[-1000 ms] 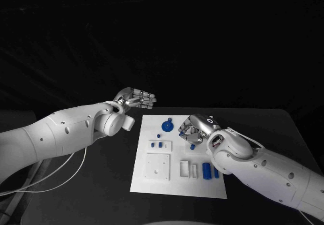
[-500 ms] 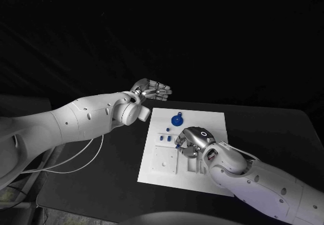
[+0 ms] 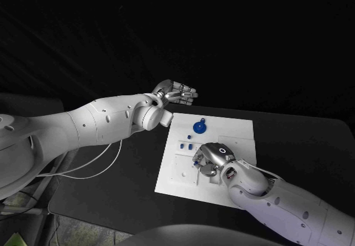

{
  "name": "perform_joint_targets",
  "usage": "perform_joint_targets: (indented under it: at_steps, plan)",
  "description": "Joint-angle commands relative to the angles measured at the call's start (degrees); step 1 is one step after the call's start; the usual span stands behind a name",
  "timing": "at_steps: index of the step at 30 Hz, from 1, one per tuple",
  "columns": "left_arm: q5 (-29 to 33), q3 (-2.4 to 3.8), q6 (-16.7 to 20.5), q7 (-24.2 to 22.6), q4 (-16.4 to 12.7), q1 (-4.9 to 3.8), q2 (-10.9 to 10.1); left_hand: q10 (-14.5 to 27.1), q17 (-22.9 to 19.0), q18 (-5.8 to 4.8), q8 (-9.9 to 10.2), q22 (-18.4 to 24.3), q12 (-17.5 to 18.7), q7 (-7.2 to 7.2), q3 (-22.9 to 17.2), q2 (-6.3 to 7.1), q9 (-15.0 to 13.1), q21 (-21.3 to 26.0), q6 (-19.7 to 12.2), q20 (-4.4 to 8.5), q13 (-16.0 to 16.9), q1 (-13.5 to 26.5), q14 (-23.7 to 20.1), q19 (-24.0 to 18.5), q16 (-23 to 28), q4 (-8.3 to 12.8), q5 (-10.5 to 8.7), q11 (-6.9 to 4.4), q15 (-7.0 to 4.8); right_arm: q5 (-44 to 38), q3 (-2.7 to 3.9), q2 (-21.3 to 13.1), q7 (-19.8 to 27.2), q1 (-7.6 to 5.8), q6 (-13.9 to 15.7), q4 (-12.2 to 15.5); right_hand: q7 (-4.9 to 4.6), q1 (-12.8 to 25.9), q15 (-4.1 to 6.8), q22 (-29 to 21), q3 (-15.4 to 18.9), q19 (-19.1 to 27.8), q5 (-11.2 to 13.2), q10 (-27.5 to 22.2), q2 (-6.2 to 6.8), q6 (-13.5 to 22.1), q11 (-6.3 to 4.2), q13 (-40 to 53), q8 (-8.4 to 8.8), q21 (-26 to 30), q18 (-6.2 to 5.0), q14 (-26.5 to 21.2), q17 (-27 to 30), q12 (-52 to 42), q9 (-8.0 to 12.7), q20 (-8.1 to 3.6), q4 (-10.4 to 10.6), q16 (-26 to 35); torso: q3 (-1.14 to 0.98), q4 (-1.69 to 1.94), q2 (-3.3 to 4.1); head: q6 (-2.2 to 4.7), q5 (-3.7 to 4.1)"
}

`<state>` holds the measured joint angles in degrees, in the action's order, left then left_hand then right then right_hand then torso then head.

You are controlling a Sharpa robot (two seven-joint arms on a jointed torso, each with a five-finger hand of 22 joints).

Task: Assemble the parts on the task board

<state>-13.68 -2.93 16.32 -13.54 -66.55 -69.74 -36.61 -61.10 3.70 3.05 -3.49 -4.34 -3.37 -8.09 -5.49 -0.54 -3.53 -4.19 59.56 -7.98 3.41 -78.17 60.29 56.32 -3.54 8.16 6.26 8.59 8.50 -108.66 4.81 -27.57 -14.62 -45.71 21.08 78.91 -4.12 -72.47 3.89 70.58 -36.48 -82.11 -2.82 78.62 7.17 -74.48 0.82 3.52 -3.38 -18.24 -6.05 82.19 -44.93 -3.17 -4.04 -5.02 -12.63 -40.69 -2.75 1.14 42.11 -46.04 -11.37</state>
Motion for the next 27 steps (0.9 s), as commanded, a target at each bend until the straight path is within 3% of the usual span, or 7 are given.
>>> perform_joint_targets:
  at_steps: [1,12,27]
  plan:
    - [0.76,0.05,-0.27,-0.32,0.00,-0.08,0.12,-0.03,-0.01,1.10,-0.07,0.05,0.01,-0.17,-0.05,-0.48,-0.03,-0.13,0.06,-0.06,-0.03,-0.13,0.16,0.53,0.04,-0.15,-0.15,-0.07,0.26,-1.45,-0.26,0.38,-0.73,0.08,0.14,-0.45,0.01,0.20,-0.03,0.05,-0.11,-0.37,-0.12,0.30,-0.47,-0.32,0.11,0.05,-0.30,0.18,-0.59,0.39,-0.02,-0.26,-0.05,-0.10,-0.21,0.36,-0.03,-0.04,-0.02,-0.17,-0.10]
    - [0.82,0.05,-0.47,-0.25,-0.08,-0.08,0.14,0.01,0.00,1.11,-0.07,0.06,0.01,-0.16,0.01,-0.48,-0.04,-0.11,0.06,-0.08,-0.03,-0.09,0.10,0.51,0.03,-0.26,-0.18,-0.05,0.26,-1.58,-0.85,1.39,-0.90,0.23,-0.06,-1.66,0.00,0.25,-0.03,0.21,-0.20,-0.50,-0.13,0.26,-0.49,-0.28,0.12,0.05,-0.29,0.45,-0.61,0.39,-0.02,-0.26,-0.05,-0.10,-0.27,0.40,-0.05,-0.06,-0.01,-0.31,-0.27]
    - [0.83,0.05,-0.64,-0.16,-0.12,-0.08,0.13,0.01,0.00,1.11,-0.07,0.06,0.01,-0.16,0.01,-0.48,-0.04,-0.11,0.06,-0.08,-0.03,-0.09,0.10,0.51,0.03,-0.26,-0.18,-0.05,0.26,-1.67,-1.16,2.51,-1.21,0.60,0.10,-3.57,0.00,0.28,-0.04,0.35,-0.24,-0.59,-0.14,0.25,-0.50,-0.27,0.13,0.05,-0.29,0.59,-0.65,0.39,-0.03,-0.25,-0.05,-0.11,-0.34,0.41,-0.04,-0.05,-0.02,-0.56,-0.55]
